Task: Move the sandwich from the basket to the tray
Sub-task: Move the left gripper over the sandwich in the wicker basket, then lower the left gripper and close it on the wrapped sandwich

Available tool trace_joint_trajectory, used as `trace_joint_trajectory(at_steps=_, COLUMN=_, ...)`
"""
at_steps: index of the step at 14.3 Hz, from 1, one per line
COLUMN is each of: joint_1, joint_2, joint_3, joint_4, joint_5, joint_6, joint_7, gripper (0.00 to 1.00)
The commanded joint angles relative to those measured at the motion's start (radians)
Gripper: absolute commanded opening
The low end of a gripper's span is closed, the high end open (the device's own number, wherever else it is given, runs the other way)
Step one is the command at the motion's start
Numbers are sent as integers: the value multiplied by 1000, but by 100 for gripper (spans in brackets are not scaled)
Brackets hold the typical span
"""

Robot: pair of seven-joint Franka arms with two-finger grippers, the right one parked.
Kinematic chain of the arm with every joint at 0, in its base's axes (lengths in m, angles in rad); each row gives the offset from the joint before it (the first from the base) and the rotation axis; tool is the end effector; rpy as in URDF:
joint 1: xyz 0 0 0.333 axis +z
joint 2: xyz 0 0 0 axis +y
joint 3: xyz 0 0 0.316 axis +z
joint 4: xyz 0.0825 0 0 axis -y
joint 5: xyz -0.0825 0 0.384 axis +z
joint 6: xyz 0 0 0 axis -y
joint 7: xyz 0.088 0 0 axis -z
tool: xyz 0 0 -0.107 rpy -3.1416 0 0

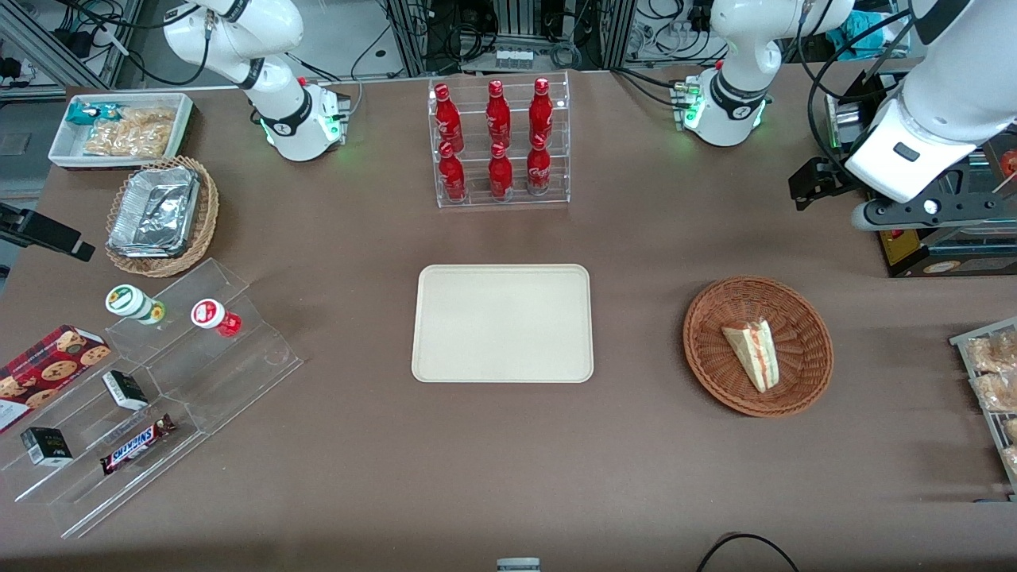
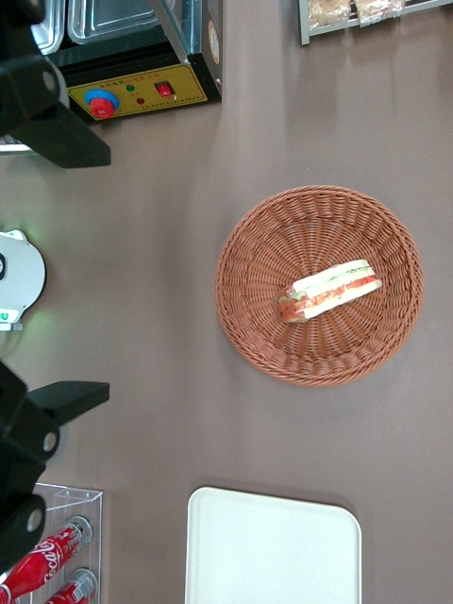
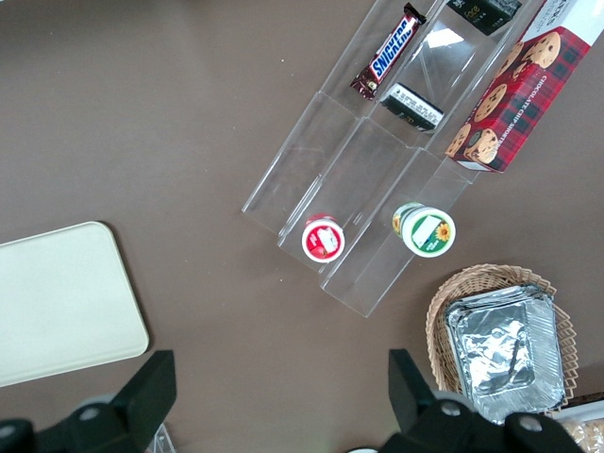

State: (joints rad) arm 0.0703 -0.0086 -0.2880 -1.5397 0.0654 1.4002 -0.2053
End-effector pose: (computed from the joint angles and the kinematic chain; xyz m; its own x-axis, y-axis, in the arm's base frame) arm 0.5225 -0.1083 0.6299 0.9935 0.0000 -0.1139 -0.0107 -0.9956 -0.0929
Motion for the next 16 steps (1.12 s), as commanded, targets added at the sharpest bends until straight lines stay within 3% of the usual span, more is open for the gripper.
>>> trace_joint_trajectory(at_steps=1, joint_1=0, joint_2=-2, joint_3=1, joint_4=1, joint_5=-13, joint_6=-17, joint_7=17, gripper=100)
trace_joint_trajectory(at_steps=5, joint_1=8, joint_2=51, joint_3=6, joint_4=12, joint_5=-12, joint_6=-7, joint_7=9, gripper=100)
trace_joint_trajectory(at_steps=9, joint_1=9, joint_2=192, joint_3=7, joint_4=1, joint_5=-9, joint_6=17, joint_7=-73, gripper=100)
trace_joint_trajectory(at_steps=11, joint_1=8, joint_2=263, joint_3=9, joint_4=-35, joint_5=5, joint_6=126, joint_7=-224, gripper=100)
trace_joint_trajectory(at_steps=16, joint_1=43, joint_2=279, joint_3=35, joint_4=-365, joint_5=-10, joint_6=544, joint_7=-295, gripper=100)
